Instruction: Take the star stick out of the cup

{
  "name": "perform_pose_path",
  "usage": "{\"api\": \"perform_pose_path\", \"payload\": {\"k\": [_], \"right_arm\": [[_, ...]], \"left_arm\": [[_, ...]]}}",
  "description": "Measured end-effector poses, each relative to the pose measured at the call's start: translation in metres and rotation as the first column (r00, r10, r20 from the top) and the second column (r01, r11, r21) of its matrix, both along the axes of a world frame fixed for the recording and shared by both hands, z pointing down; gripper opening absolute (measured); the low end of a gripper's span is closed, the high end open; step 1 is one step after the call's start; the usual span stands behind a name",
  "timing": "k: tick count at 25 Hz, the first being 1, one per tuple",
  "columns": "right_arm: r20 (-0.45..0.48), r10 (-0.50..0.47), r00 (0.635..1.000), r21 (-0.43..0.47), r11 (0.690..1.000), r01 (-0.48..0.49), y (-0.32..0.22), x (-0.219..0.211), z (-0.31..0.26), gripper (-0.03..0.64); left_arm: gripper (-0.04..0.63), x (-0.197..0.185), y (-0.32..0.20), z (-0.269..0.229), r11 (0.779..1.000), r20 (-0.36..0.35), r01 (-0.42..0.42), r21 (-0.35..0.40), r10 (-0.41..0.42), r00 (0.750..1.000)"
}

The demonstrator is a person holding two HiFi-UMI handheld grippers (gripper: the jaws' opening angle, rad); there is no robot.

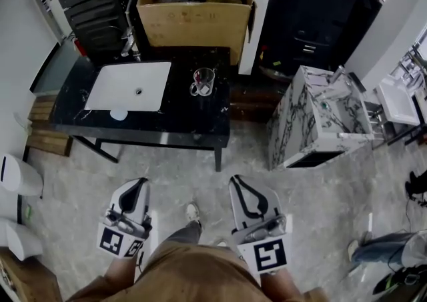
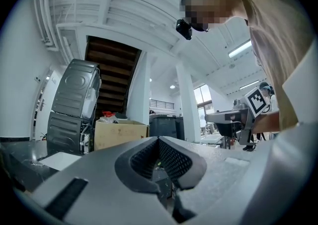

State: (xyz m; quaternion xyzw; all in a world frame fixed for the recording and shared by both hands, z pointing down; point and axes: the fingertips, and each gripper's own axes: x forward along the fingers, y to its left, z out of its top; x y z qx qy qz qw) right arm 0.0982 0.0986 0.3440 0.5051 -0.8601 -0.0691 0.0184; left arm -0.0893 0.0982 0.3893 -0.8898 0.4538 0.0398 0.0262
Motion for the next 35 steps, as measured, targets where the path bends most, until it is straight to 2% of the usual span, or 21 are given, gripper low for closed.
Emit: {"api": "perform_pose_path", "payload": {"k": [10,16,24,35], "right_arm": [[-0.024,0.028,0.999,-0.027,0.999,-0.029,-0.059,-0.027,0.001,0.006],[0.0,0.041,0.999,-0.046,0.998,-0.041,-0.082,-0.045,-0.006,0.006],[-0.016,0.077,0.997,-0.048,0.996,-0.077,-0.105,-0.066,-0.006,0.006],[-0.033,0.115,0.993,-0.029,0.993,-0.116,-0.114,-0.064,-0.016,0.006]], "left_arm": [[0.002,-0.027,-0.063,0.006,1.0,-0.035,-0.022,-0.019,0.021,0.999],[0.002,-0.048,-0.094,0.003,0.999,-0.055,-0.037,-0.01,0.037,0.998],[0.0,-0.072,-0.123,0.003,0.998,-0.069,-0.069,-0.009,0.068,0.995],[0.0,-0.061,-0.137,0.002,0.993,-0.086,-0.121,-0.012,0.12,0.989]]}}
